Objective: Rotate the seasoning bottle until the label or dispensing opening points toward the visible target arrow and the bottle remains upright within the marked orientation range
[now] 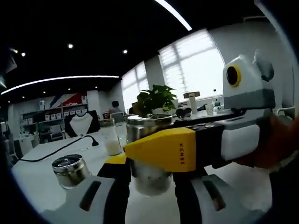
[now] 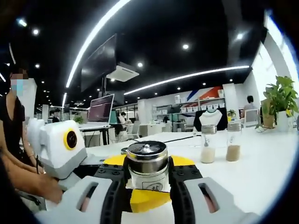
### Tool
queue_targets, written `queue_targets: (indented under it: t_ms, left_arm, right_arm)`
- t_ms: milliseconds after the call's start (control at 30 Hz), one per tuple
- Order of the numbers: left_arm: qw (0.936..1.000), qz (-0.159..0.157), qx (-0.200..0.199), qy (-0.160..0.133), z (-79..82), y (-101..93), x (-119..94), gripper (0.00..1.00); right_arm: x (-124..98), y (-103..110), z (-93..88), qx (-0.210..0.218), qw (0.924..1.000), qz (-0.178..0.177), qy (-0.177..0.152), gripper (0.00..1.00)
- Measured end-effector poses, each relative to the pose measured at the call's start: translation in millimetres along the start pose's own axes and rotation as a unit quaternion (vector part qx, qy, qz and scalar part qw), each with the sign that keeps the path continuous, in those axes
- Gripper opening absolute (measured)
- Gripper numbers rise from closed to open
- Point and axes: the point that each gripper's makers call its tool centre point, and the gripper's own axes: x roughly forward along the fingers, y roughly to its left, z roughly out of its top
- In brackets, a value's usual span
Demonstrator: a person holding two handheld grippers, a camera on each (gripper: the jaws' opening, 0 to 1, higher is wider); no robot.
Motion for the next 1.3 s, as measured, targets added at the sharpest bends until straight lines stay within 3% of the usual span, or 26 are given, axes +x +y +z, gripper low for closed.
queue_targets:
  t_ms: [133, 300, 533, 633, 700, 767, 833, 933, 1100, 1300]
  left_arm:
    - [0.9999, -0.011, -0.005, 0.002, -0.1, -3.5, -0.1, 0.37]
    - [0.9991, -0.039, -0.014, -0.009, 4.4, -11.3, -0.9, 0.37]
    - [0.9943, -0.093, -0.041, -0.034, 13.8, -29.8, -1.9, 0.37]
    - [0.9915, -0.117, -0.049, -0.030, 12.4, -37.3, -2.9, 0.37]
    - [0.9905, -0.124, -0.049, -0.032, 13.2, -41.0, -3.2, 0.37]
    - [0.9905, -0.127, -0.043, -0.032, 11.9, -42.6, -2.3, 0.37]
    - [0.9923, -0.119, -0.014, -0.030, 9.5, -43.0, -0.1, 0.37]
    - [0.9944, -0.101, 0.026, -0.017, 3.9, -40.3, 1.6, 0.37]
    - [0.9953, -0.073, 0.064, 0.006, -5.7, -34.1, 5.9, 0.39]
    - [0.9965, -0.044, 0.070, 0.016, -8.8, -22.4, 6.0, 0.38]
  right_arm:
    - [-5.0, -0.2, -1.6, -0.019, 0.9991, 0.035, 0.014, 0.32]
    - [-11.0, 4.4, -0.1, -0.040, 0.9930, 0.108, 0.029, 0.32]
    - [-22.0, 8.1, 6.8, -0.047, 0.9862, 0.157, 0.027, 0.33]
    - [-27.7, 10.4, 5.1, -0.039, 0.9837, 0.174, 0.027, 0.33]
    - [-32.0, 9.7, 5.4, -0.005, 0.9830, 0.182, 0.021, 0.33]
    - [-33.5, 3.3, 2.8, 0.020, 0.9835, 0.178, 0.026, 0.33]
    - [-34.0, 0.5, 0.7, 0.018, 0.9858, 0.166, 0.023, 0.33]
    - [-31.1, -1.9, -3.7, -0.022, 0.9913, 0.129, 0.020, 0.33]
    - [-21.1, -6.4, -9.5, -0.032, 0.9972, 0.063, 0.026, 0.32]
    - [-11.7, -22.2, -5.8, 0.032, 0.9991, -0.026, 0.006, 0.32]
